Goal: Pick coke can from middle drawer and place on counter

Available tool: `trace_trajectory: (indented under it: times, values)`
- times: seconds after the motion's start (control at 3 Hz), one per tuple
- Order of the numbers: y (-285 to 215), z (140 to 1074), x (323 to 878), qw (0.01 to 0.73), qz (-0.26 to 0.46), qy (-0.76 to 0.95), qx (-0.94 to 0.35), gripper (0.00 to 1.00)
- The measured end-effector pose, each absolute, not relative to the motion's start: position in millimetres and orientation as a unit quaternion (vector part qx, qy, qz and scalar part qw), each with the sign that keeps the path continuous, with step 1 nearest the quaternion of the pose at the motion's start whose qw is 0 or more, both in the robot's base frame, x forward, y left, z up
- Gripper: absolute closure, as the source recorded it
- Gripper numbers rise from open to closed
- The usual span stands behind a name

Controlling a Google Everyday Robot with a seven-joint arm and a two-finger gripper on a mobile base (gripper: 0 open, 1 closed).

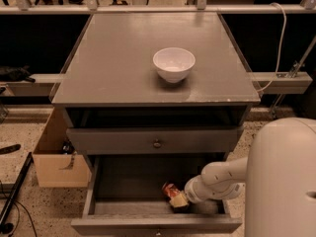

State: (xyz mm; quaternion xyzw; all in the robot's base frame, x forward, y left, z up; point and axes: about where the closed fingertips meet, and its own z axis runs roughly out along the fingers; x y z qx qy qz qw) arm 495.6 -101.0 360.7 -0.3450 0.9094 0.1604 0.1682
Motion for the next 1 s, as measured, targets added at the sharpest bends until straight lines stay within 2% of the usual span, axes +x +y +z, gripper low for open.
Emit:
trace_trajectory:
  times: [0.67,1.0]
  values:
    - [-101.0,360.7,495.6,0.168,0.16,0.909,-0.345,0.81]
    - [-101.0,360.6,495.6,0.168,0.16,0.909,-0.345,1.0]
